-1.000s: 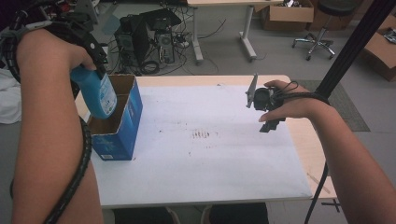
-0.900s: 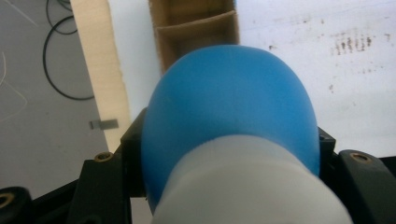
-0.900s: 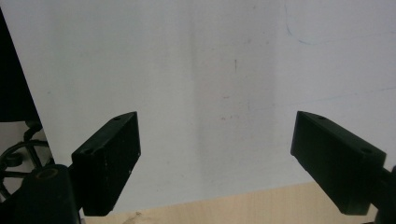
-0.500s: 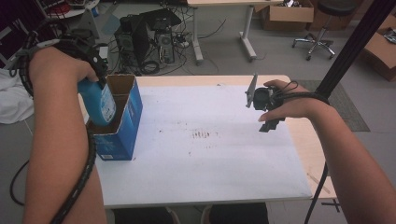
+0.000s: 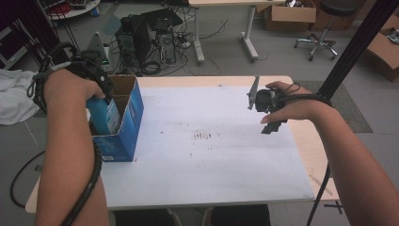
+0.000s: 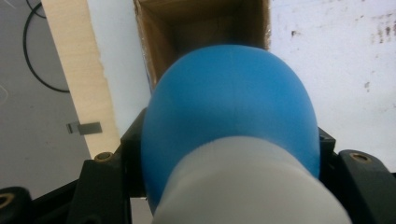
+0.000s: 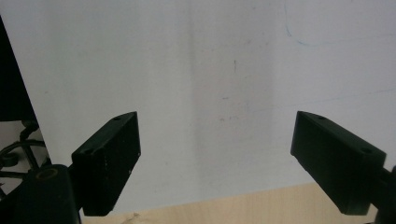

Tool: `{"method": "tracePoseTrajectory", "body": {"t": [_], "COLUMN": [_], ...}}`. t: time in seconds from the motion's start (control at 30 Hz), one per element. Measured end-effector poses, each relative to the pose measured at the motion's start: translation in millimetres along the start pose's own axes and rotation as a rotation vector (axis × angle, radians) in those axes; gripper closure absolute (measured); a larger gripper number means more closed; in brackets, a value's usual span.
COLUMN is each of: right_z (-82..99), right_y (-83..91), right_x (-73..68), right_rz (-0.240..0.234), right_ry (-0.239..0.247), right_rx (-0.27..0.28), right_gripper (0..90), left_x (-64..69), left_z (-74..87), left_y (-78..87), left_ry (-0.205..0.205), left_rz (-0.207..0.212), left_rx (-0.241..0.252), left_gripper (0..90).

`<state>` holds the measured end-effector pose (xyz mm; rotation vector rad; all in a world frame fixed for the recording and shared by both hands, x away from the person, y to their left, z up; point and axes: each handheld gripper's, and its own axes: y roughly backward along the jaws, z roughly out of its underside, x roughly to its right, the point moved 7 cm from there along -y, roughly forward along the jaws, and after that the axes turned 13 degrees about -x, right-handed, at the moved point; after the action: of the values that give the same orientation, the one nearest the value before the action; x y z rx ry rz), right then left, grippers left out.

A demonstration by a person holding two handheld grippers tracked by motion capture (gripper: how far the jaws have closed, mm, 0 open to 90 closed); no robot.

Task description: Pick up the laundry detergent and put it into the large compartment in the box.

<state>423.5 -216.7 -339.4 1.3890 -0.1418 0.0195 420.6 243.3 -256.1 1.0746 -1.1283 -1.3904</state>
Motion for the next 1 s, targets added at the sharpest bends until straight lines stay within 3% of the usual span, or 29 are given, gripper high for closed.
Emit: {"method": "tracePoseTrajectory", "body": {"t": [0.13,0.33,0.5,1.0], "right_z": [0.8,-0.5,-1.9,-0.6], "right_y": [-0.6,-1.0,-1.8,-7.0], "right_x": [0.6,0.8,0.8,0.6], "right_rz": [0.000,0.001,0.004,-0.006], "right_ry": [-0.002,-0.006,-0.003,-0.009], "right_rx": [0.001,0.003,-0.004,-0.004], "right_gripper": [15.9,15.9,15.9,15.9], "left_x": [-3.1,0.0,1.1,-0.1], "left_z": [-3.0,-8.4,-11.8,-19.5], "left_y": [-15.3,-36.0,-50.7,-82.7], "left_ry": [0.002,-0.009,-0.005,-0.013], "left_rz": [0.008,-0.028,0.002,-0.003], "left_rx": [-0.004,-0.014,-0.015,-0.033], "left_gripper": [39.1,39.1,39.1,39.1]}}
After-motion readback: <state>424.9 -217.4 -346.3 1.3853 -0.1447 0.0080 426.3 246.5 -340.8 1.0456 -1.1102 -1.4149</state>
